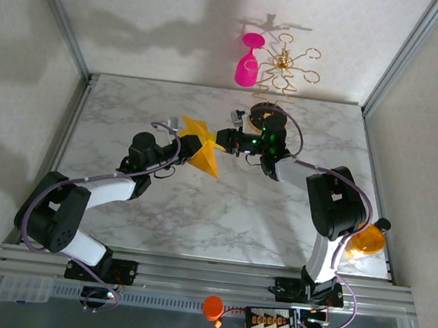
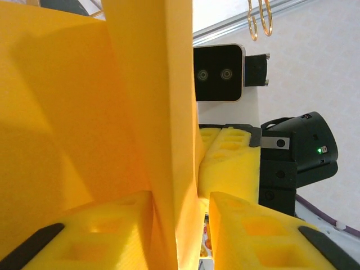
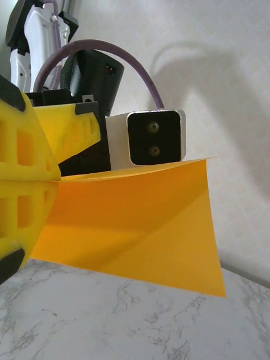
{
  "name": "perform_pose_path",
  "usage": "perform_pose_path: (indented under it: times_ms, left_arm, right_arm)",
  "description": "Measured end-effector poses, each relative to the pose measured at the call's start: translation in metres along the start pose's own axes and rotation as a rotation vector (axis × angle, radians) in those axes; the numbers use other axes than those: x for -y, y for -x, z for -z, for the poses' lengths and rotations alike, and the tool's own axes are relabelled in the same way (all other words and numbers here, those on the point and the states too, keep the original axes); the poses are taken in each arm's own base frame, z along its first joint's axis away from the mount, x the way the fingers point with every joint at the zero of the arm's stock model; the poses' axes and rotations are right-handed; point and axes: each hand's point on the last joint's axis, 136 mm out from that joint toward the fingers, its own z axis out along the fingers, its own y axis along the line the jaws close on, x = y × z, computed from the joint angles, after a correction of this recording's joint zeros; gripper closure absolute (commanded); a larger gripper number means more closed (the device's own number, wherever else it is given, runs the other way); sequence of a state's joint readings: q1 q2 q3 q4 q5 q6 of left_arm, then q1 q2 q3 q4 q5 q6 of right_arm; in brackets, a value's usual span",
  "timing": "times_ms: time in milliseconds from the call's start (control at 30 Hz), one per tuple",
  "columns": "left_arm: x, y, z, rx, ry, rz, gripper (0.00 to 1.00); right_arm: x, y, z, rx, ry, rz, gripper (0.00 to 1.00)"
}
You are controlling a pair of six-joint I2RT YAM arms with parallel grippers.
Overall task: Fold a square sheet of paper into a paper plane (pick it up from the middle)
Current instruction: Turn over the paper at the center of the table.
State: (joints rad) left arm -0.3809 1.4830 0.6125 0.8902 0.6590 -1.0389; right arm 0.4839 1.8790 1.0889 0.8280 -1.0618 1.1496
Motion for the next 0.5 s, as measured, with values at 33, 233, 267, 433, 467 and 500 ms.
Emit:
perform_pose_path:
  times_ms: [33, 233, 267, 433, 467, 500]
  left_arm:
    - [0.000, 0.000, 0.000, 0.001, -0.001, -0.006, 0.73]
    - [0.001, 0.000, 0.000, 0.002, -0.002, -0.036, 0.85]
    - [0.001, 0.000, 0.000, 0.002, -0.002, -0.039, 0.87]
    - [-0.004, 0.000, 0.001, 0.007, 0.026, -0.048, 0.93]
    - [-0.006, 0.000, 0.002, 0.009, 0.037, -0.053, 0.94]
    - [-0.008, 0.000, 0.003, 0.010, 0.050, -0.056, 0.94]
  right_arm:
    - [0.000, 0.000, 0.000, -0.003, 0.001, -0.001, 0.96]
    - [0.000, -0.001, 0.000, -0.006, 0.002, -0.012, 0.86]
    - [0.000, -0.001, 0.000, -0.006, 0.001, -0.012, 0.83]
    - [0.006, 0.004, 0.007, 0.016, -0.026, -0.008, 0.60]
    - [0.008, 0.006, 0.011, 0.033, -0.042, -0.006, 0.57]
    - [0.011, 0.010, 0.016, 0.053, -0.063, -0.001, 0.53]
